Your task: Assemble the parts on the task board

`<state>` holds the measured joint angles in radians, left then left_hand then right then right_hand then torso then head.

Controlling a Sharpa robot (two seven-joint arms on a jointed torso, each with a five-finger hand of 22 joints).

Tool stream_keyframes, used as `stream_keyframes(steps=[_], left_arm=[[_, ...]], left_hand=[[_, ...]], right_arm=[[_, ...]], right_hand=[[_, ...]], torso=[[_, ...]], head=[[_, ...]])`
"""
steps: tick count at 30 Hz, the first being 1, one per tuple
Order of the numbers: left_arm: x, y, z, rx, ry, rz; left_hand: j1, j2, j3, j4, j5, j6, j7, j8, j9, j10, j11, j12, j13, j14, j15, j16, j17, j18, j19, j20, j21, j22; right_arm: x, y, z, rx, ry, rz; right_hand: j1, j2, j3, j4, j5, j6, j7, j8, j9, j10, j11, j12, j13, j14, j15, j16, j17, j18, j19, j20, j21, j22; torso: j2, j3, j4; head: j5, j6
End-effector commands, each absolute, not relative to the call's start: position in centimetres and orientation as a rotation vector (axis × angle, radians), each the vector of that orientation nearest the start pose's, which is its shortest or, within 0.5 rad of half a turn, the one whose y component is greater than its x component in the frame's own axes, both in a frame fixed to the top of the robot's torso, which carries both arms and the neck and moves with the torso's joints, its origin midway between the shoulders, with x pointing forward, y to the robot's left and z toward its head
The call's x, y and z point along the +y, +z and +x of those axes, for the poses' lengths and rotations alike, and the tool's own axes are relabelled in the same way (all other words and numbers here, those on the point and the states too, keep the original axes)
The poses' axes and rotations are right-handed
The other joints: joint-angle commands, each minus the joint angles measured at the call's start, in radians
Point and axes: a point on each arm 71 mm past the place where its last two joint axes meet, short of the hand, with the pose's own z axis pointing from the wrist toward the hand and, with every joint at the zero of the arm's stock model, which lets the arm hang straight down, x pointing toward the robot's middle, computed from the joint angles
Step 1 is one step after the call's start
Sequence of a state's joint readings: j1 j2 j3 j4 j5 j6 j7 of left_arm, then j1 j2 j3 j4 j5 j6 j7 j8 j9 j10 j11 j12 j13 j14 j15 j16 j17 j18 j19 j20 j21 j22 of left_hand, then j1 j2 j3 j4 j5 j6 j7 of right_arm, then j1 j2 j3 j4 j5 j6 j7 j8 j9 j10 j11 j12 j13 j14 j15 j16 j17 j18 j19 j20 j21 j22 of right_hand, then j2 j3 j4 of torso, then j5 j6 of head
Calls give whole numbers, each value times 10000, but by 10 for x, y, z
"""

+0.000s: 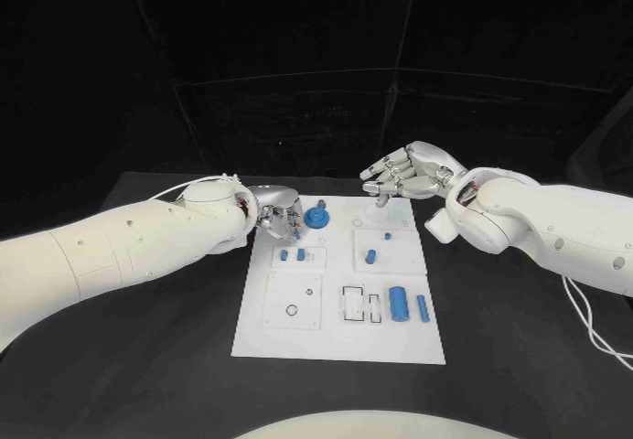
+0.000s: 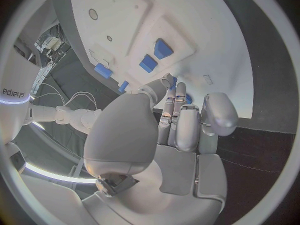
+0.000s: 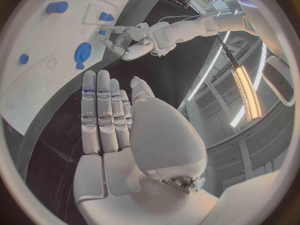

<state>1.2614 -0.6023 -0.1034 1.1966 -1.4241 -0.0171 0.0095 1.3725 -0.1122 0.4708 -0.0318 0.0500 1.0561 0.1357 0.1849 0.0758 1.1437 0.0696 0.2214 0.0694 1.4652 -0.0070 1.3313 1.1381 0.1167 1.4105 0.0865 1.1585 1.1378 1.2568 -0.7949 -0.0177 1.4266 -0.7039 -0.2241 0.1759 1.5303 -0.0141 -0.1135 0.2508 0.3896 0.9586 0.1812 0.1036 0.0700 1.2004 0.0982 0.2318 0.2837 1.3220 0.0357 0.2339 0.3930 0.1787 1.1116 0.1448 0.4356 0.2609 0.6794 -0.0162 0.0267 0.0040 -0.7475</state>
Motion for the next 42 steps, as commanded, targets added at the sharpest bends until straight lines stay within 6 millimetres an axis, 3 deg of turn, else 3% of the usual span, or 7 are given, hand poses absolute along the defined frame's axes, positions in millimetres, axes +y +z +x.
stream_keyframes(steps=[1, 22, 29, 37, 42], left_arm=[[162, -211, 536, 19368, -6272, 3373], [163, -210, 535, 19222, -6384, 3384], [166, -208, 535, 18965, -6506, 3154], [179, -202, 531, 18378, -7181, 2319], [200, -191, 527, 17639, -9222, -546]], left_hand=[[-129, -37, -43, 17, -1, -28, -14, -99, -22, -36, 21, -70, 4, 223, -64, -30, -19, -152, 61, 3, -11, -5], [-252, -264, -241, -34, 0, -421, 62, -447, -92, -336, 110, -229, 12, 214, 3, -29, -90, -169, 71, 52, 23, 72], [-279, -358, -381, -63, 0, -1015, 106, -840, -119, -763, 189, -363, -7, 185, 62, -74, -211, -148, 22, 100, -90, -13], [-237, -377, -588, -110, -1, -1367, 88, -1070, -110, -1322, 304, -472, -15, 186, 151, -65, -259, -67, -115, 178, -468, -360], [-203, -281, -682, -103, 3, -1345, 174, -1067, -86, -1559, 346, -476, -11, 178, 184, -74, -309, 15, -247, 214, -845, -717]], right_arm=[[-198, -152, 513, 16664, 12236, 3848], [-199, -152, 513, 16608, 12136, 3918], [-203, -152, 515, 16564, 11673, 3606], [-214, -155, 517, 16758, 10255, 2178], [-228, -158, 518, 17048, 8204, 422]], right_hand=[[46, 49, 64, 8, 20, -55, -16, 35, 2, -57, -2, 31, 11, -53, 14, -52, 11, 13, -64, -20, -40, -16], [44, 36, 66, 10, 23, -71, -9, 41, 1, -99, 8, 31, 13, -83, 24, -63, 17, 12, -74, -13, -55, -21], [120, -21, 109, -26, -6, -105, 82, 89, 8, -661, 142, -188, -190, -225, 103, -128, 20, 6, -125, 37, -130, -48], [601, -91, 374, -455, -651, 285, -94, 330, 39, -783, -30, -398, -720, 1277, -274, 1073, 634, 50, 1021, -350, 845, 484], [811, -128, 710, -605, -762, 652, -256, 416, 13, -533, -181, -618, -1166, 1835, -467, 2276, 1390, 21, 1415, -588, 1836, 1142]], torso=[[-1, -2, 0], [-6, 1, -1], [-10, -3, 0], [-19, -6, 0], [-30, 3, -1]], head=[[-9, -10], [-21, -15], [-25, -5], [-52, 27], [-69, 83]])
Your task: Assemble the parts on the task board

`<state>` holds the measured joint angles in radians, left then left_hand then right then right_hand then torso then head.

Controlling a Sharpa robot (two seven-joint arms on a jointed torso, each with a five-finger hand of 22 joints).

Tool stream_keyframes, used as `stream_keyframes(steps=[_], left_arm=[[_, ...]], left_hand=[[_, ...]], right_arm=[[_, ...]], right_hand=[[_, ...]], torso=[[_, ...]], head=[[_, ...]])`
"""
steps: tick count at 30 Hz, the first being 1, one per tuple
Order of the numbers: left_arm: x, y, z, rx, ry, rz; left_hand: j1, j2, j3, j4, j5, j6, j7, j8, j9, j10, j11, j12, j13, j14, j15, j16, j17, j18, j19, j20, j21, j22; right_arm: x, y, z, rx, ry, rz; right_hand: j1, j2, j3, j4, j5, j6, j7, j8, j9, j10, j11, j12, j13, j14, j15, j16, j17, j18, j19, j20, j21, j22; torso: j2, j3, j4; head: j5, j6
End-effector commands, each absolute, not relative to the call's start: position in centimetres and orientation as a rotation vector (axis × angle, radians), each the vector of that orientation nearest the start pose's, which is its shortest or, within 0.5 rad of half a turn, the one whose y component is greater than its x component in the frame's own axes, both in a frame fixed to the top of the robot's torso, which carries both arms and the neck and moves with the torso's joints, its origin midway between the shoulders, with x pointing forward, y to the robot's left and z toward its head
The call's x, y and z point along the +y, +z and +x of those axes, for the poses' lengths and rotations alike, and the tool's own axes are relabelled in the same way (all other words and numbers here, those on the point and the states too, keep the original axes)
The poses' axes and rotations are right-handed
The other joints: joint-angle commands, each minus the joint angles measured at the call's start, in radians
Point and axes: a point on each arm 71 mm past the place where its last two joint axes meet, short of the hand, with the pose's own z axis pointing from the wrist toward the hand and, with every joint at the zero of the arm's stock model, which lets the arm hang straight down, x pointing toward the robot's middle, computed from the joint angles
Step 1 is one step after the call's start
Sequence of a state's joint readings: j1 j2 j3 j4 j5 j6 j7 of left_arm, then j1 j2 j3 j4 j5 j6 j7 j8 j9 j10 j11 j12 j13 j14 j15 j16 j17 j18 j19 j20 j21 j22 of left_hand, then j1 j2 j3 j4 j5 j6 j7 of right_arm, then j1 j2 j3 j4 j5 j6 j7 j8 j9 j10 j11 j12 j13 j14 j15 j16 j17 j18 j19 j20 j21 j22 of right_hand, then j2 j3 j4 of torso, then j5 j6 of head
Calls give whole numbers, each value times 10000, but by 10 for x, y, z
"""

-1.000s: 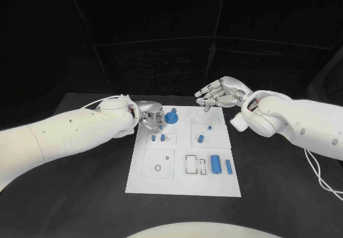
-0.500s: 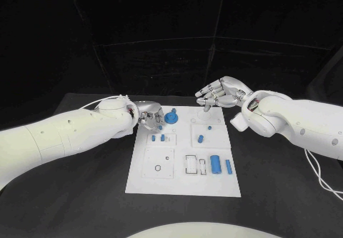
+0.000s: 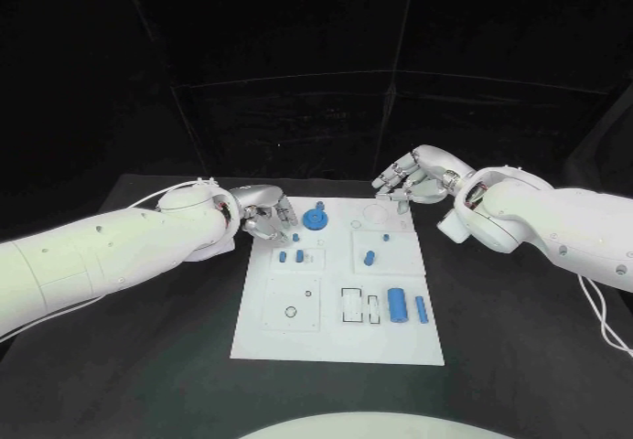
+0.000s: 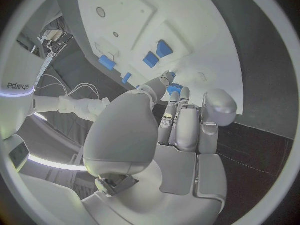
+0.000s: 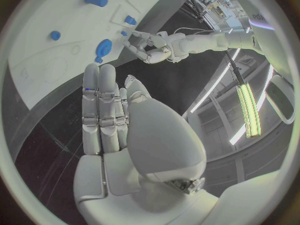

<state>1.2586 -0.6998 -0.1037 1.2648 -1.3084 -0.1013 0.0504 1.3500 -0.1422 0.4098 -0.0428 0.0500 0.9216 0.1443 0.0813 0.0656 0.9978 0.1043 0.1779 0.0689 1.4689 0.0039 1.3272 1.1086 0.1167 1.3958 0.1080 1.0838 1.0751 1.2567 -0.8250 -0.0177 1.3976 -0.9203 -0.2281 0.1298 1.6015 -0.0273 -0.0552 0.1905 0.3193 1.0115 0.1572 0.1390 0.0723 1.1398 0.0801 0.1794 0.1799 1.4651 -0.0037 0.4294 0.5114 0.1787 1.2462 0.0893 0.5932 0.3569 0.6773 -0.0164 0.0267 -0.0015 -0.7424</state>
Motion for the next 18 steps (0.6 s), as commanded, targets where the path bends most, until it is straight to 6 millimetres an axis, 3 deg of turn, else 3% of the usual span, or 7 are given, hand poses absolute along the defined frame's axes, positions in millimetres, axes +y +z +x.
stream_keyframes(steps=[1, 7, 11, 13, 18], left_arm=[[203, -189, 527, 17501, -9528, -979], [218, -178, 521, 16006, -13186, -5663], [218, -175, 515, 15046, -14733, -7868], [215, -174, 511, 14621, -15320, -8971], [209, -174, 506, 14283, -15995, -9860]], left_hand=[[20, 62, -74, 23, 3, 42, 133, -10, 24, -113, 5, -25, -2, 133, 79, -44, -39, 31, -128, 4, -170, -158], [-49, 435, -50, 206, 5, 498, 328, 255, 80, 395, 49, 505, 150, -210, 145, -443, -711, 231, -645, 86, -1225, -1099], [-168, 507, -173, 355, -3, 520, 336, 330, 55, 428, 46, 764, 183, -1069, 178, -1425, -2208, 558, -1700, 135, -3078, -2707], [-224, 574, -235, 432, 5, 742, 327, 508, 97, 564, 22, 952, 228, -1317, 170, -1692, -2616, 655, -1985, 138, -3621, -3166], [-234, 576, -324, 469, 4, 726, 333, 594, 81, 519, 26, 1094, 245, -1760, 179, -2212, -3380, 664, -2165, 143, -3905, -3350]], right_arm=[[-230, -159, 518, 17070, 7963, 208], [-234, -162, 513, 17062, 5845, -1813], [-232, -167, 509, 16950, 4877, -2722], [-231, -171, 507, 16822, 4372, -3153], [-227, -180, 504, 16713, 4090, -3548]], right_hand=[[93, -9, 197, 7, -64, 154, -18, 45, -25, 128, -21, -152, -214, 366, -67, 545, 353, 17, 55, -54, 441, 316], [26, -173, 567, 66, -263, 353, -87, -42, -48, 286, -41, -509, -639, 346, -78, 2047, 1459, 18, -206, -79, 1327, 1016], [-54, -257, 660, 125, -522, 330, -135, -171, -59, 268, -42, -588, -761, 366, -63, 2765, 2051, -39, -181, -85, 1882, 1618], [-101, -310, 720, 162, -700, 300, -124, -273, -61, 193, -21, -637, -852, 395, -35, 3253, 2453, -106, -98, -82, 2344, 2149], [-140, -414, 871, 185, -811, 193, -64, -503, -63, 0, 55, -730, -1042, 483, 36, 4430, 3419, -268, 149, -49, 3390, 3358]], torso=[[-18, 4, -2], [-12, 19, -13], [0, -10, 10], [1, -23, 13], [11, -9, -13]], head=[[-23, 54], [-187, 160], [-428, 207], [-516, 243], [-517, 289]])
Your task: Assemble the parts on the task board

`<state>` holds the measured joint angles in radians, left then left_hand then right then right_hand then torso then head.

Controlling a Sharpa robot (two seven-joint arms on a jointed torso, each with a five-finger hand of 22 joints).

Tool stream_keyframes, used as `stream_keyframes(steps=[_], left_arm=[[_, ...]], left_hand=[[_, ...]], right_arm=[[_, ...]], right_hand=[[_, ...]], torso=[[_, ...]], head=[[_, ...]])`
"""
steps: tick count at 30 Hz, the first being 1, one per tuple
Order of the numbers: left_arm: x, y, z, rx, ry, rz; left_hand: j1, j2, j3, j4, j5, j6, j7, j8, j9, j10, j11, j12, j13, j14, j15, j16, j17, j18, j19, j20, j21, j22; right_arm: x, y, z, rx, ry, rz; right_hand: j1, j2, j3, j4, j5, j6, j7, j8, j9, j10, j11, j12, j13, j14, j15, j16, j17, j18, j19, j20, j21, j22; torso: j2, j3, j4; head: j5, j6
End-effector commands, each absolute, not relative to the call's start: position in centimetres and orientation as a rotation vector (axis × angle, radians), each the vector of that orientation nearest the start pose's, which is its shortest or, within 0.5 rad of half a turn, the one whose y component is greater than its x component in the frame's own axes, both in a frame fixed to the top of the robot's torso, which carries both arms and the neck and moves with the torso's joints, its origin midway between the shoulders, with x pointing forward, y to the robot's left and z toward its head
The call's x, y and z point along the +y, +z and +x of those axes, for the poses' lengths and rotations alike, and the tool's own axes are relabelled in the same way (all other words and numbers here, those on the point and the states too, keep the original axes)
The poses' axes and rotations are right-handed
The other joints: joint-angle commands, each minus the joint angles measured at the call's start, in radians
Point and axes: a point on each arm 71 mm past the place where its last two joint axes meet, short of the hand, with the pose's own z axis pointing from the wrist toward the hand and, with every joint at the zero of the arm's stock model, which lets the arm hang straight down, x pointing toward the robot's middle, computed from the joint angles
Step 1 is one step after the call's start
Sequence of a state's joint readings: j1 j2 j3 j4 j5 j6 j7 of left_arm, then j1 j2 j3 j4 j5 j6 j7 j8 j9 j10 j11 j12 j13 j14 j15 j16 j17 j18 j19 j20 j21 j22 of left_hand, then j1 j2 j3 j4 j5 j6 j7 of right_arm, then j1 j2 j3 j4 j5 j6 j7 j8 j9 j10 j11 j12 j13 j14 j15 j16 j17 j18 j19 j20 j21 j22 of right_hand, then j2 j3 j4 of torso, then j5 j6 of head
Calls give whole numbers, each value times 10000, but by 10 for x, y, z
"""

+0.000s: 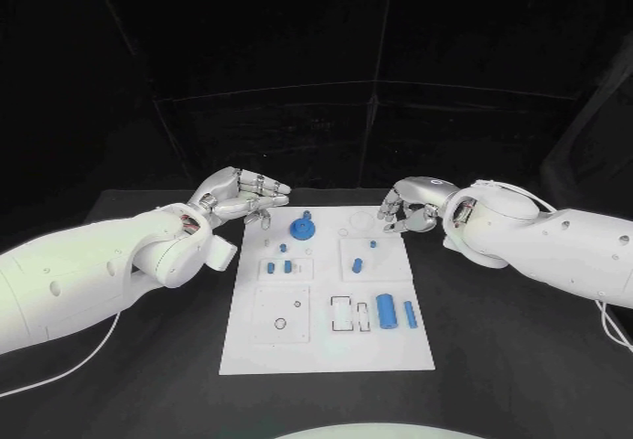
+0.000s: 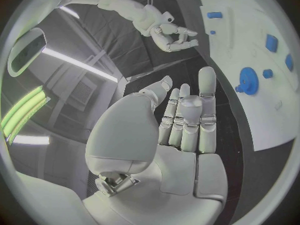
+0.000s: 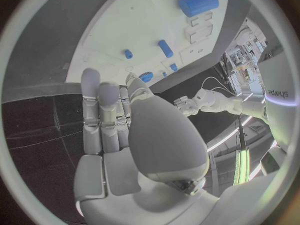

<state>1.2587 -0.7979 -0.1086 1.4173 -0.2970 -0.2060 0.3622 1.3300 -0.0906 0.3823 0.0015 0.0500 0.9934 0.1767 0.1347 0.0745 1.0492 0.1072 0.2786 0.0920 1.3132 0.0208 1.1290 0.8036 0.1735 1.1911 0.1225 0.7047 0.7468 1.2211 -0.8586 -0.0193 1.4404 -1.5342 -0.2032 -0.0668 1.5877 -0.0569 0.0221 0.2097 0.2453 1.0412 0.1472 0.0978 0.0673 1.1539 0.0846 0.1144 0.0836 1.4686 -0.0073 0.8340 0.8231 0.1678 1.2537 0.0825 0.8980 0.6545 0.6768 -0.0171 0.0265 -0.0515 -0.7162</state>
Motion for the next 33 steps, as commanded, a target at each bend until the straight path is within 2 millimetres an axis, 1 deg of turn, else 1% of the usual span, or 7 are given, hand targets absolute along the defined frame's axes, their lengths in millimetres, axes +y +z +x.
stream_keyframes(steps=[1, 4, 6, 10, 12, 27, 33], left_arm=[[208, -174, 505, 14237, -16069, -9966], [207, -174, 504, 14161, -16184, -10158], [206, -175, 504, 14144, -16250, -10228], [205, -176, 504, 14166, -16310, -10313], [205, -176, 504, 14188, -16296, -10351], [207, -182, 504, 14329, -16239, -10499], [208, -183, 505, 14374, -16198, -10535]], left_hand=[[-17, 64, -65, 24, 5, -9, 13, 75, -13, -19, 1, 117, 15, -290, 14, -326, -468, 96, -153, 2, -170, -102], [74, 104, -39, -18, 7, -21, 12, 105, -18, -44, -3, 164, 18, -384, 12, -425, -611, 99, -185, 2, -240, -146], [98, 105, -38, -32, 6, -37, 23, 114, -23, -62, 4, 183, 18, -434, 16, -482, -697, 98, -199, 4, -271, -166], [105, 103, -46, -36, 5, -53, 34, 124, -27, -81, 13, 202, 18, -491, 23, -546, -794, 95, -214, 7, -303, -186], [110, 107, -52, -38, 6, -56, 53, 139, -27, -98, 24, 218, 17, -527, 30, -582, -845, 94, -226, 11, -328, -202], [117, 103, -98, -45, 7, -81, 98, 206, -24, -147, 57, 293, 25, -651, 59, -708, -1039, 89, -263, 30, -415, -259], [99, 106, -128, -31, 6, -106, 113, 231, -25, -179, 71, 326, 27, -714, 71, -773, -1141, 87, -279, 41, -454, -285]], right_arm=[[-225, -182, 503, 16721, 4089, -3609], [-220, -189, 500, 16776, 4148, -3754], [-217, -194, 498, 16833, 4208, -3831], [-212, -202, 497, 16976, 4280, -3941], [-210, -204, 497, 17036, 4322, -3985], [-200, -213, 494, 17247, 4583, -4274], [-197, -215, 494, 17458, 4578, -4386]], right_hand=[[-7, -139, 133, -10, -88, -129, 45, -140, -13, -192, 30, -100, -116, 433, 84, 509, 392, -172, 68, 31, 456, 504], [-18, -182, 225, -26, -133, -164, 67, -242, -9, -278, 64, -124, -177, 401, 113, 820, 617, -200, 56, 61, 740, 815], [-23, -206, 284, -41, -153, -176, 76, -285, -7, -315, 83, -128, -190, 374, 124, 954, 703, -212, 35, 79, 879, 963], [-9, -223, 426, -82, -170, -193, 99, -327, -5, -361, 102, -126, -198, 349, 141, 1257, 920, -249, 53, 105, 1202, 1329], [-1, -225, 475, -95, -173, -197, 103, -331, -5, -369, 106, -123, -199, 342, 145, 1342, 979, -263, 68, 111, 1307, 1453], [90, -231, 1120, -239, -269, -141, 139, -319, 4, -314, 118, -65, -201, 307, 152, 2038, 1462, -367, 168, 146, 2098, 2365], [142, -192, 1666, -319, -546, 53, 116, -289, 19, -137, 77, -9, -198, 341, 117, 2503, 1824, -454, 326, 137, 2597, 2978]], torso=[[19, -3, -16], [12, -2, -18], [16, 5, 5], [26, 11, 23], [26, 2, 19], [33, 9, -9], [30, 5, -5]], head=[[-29, 32], [-58, 34], [-86, 40], [-62, 53], [-52, 49], [-7, 17], [-10, -3]])
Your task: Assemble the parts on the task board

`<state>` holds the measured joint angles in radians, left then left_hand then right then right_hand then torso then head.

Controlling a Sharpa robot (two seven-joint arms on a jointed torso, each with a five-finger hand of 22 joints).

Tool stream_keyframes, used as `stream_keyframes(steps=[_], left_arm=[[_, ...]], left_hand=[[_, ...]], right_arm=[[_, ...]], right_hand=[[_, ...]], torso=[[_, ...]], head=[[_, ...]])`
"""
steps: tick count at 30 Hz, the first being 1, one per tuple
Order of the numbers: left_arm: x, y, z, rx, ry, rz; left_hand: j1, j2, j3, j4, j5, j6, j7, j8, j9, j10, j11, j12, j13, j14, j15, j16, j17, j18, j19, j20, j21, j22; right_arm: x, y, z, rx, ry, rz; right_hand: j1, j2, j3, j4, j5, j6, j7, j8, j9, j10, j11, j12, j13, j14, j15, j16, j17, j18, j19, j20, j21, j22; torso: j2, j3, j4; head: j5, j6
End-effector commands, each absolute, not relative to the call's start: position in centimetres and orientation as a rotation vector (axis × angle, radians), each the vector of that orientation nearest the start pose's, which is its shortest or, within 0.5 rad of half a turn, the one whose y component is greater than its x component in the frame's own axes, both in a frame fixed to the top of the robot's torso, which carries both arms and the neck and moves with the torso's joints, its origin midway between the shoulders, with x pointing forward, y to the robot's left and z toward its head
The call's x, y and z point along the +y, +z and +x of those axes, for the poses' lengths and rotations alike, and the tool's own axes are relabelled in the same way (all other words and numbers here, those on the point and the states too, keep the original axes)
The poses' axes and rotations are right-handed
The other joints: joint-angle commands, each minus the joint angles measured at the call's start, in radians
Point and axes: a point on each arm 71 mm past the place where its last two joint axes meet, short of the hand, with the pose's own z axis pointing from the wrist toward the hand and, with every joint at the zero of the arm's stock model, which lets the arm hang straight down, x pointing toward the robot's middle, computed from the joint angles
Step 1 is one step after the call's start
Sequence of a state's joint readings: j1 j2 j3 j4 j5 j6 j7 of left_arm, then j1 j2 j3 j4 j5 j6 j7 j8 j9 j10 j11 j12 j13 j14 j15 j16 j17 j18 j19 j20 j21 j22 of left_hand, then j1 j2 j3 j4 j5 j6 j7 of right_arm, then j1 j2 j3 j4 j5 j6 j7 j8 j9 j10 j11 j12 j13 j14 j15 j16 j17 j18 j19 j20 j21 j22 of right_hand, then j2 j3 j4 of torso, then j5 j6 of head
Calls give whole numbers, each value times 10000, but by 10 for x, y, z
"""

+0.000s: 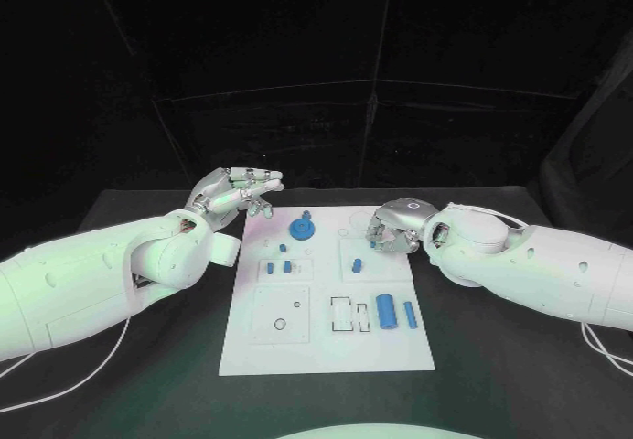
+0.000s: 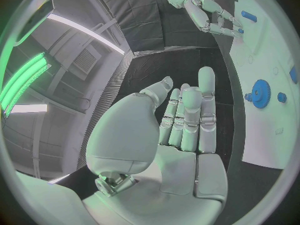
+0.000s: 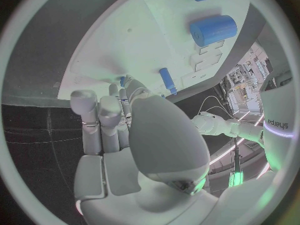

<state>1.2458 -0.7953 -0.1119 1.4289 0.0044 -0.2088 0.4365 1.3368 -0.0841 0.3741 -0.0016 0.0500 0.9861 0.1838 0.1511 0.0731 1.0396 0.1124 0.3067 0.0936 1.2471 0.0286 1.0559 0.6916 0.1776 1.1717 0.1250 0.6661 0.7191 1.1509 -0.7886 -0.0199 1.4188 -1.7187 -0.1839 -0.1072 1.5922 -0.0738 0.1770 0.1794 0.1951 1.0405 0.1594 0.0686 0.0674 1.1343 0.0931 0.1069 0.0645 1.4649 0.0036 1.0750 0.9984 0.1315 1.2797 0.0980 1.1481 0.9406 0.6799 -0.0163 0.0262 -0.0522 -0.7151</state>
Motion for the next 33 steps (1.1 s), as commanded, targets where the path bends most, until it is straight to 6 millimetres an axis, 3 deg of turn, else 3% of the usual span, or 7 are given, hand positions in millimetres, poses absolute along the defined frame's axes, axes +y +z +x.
stream_keyframes(steps=[1, 12, 16, 18, 27, 33], left_arm=[[208, -183, 505, 14380, -16192, -10539], [209, -184, 505, 14428, -16180, -10563], [209, -184, 505, 14445, -16174, -10573], [209, -184, 505, 14450, -16176, -10575], [210, -184, 505, 14486, -16167, -10593], [210, -184, 505, 14509, -16158, -10607]], left_hand=[[28, 40, -55, 3, 6, -45, 47, 74, -13, -96, 23, 54, 12, -83, -3, -75, -72, 46, -91, 19, -83, -17], [36, 47, -98, 2, 6, -98, 64, 121, -15, -155, 39, 119, 17, -233, 15, -239, -319, 46, -130, 37, -165, -70], [37, 47, -102, 1, 6, -102, 65, 125, -15, -160, 40, 124, 18, -246, 16, -254, -341, 46, -133, 39, -172, -75], [42, 47, -113, -1, 6, -115, 68, 139, -15, -174, 43, 142, 19, -286, 19, -299, -410, 47, -141, 42, -193, -89], [48, 47, -129, -5, 6, -132, 72, 158, -15, -193, 47, 167, 21, -328, 23, -344, -475, 48, -152, 47, -221, -109], [53, 49, -136, -7, 6, -140, 73, 167, -15, -202, 48, 178, 22, -354, 25, -374, -520, 49, -157, 49, -234, -118]], right_arm=[[-197, -216, 494, 17517, 4562, -4407], [-193, -221, 495, 17823, 4448, -4580], [-192, -222, 495, 17870, 4364, -4633], [-192, -223, 495, 17859, 4320, -4641], [-190, -218, 495, 17096, 4332, -4486], [-189, -212, 492, 16442, 4550, -4277]], right_hand=[[92, -29, 224, -30, -67, 97, -9, 6, 19, 90, -15, 71, -7, 381, 2, 171, 130, -105, 91, -19, 179, 220], [-212, -289, 1118, -192, -129, 266, -18, -25, 8, 239, -35, 20, -7, 324, -2, 555, 313, -149, 70, -6, 570, 653], [-212, -289, 1118, -192, -129, 266, -18, -25, 8, 239, -35, 20, -7, 324, -2, 555, 313, -149, 70, -6, 570, 653], [-383, -395, 1478, -308, -148, 302, -21, -24, 9, 279, -38, -4, -3, 291, -4, 642, 312, -153, 31, 5, 660, 748], [-501, -179, 2134, -600, -625, 810, -182, 146, 91, 782, -217, 184, 64, 314, -163, 902, 446, -266, 326, -42, 1159, 1422], [-639, -148, 2392, -737, -747, 916, -209, 144, 101, 877, -257, 191, 66, 311, -196, 972, 444, -307, 422, -76, 1330, 1649]], torso=[[-4, -3, -1], [-4, -6, -8], [-10, -7, -7], [-12, -10, -6], [-16, 4, -5], [-14, 0, -12]], head=[[-3, -16], [1, -47], [0, -54], [-6, -54], [-11, -60], [-12, -57]])
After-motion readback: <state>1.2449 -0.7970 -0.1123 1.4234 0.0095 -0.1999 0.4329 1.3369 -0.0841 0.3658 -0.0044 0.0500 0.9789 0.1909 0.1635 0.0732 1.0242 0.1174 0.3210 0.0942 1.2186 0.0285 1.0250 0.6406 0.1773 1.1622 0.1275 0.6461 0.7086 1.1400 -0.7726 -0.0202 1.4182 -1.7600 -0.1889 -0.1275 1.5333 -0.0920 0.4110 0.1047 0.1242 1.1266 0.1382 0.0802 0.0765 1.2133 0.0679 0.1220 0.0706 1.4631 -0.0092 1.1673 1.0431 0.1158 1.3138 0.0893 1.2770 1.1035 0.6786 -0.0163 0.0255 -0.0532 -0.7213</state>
